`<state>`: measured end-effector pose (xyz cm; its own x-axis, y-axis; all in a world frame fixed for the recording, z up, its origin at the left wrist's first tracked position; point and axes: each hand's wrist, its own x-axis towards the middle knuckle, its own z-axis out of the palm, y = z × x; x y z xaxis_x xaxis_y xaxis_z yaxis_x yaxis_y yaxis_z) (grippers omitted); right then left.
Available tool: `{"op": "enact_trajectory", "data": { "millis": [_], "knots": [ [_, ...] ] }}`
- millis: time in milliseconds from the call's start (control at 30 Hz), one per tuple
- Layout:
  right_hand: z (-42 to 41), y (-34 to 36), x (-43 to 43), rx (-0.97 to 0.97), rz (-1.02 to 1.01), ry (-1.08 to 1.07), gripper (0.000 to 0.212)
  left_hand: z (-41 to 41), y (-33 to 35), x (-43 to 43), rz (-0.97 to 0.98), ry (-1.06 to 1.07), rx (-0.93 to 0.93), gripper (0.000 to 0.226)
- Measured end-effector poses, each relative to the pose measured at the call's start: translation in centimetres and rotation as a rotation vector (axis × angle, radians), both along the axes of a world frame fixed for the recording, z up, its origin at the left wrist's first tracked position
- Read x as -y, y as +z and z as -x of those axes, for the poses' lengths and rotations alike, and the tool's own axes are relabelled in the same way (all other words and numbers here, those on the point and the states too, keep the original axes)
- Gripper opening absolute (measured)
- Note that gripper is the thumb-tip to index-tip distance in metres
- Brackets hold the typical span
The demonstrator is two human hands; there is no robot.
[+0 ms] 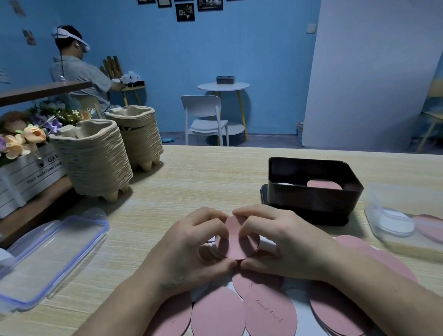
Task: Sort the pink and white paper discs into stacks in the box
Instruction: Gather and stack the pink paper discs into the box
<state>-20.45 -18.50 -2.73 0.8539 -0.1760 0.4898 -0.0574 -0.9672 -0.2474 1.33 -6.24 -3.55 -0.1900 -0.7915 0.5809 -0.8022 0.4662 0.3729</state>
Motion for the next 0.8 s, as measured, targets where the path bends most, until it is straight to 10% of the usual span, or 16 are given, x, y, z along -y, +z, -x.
{"op": "enact_trajectory", "data": {
  "millis": [800],
  "knots": [
    [-0.10,0.01,-0.06,-0.015,0.097,-0.067,0.041,-0.18,-0.12,0.34,0.002,-0.027,0.069,0.027]
  ]
}}
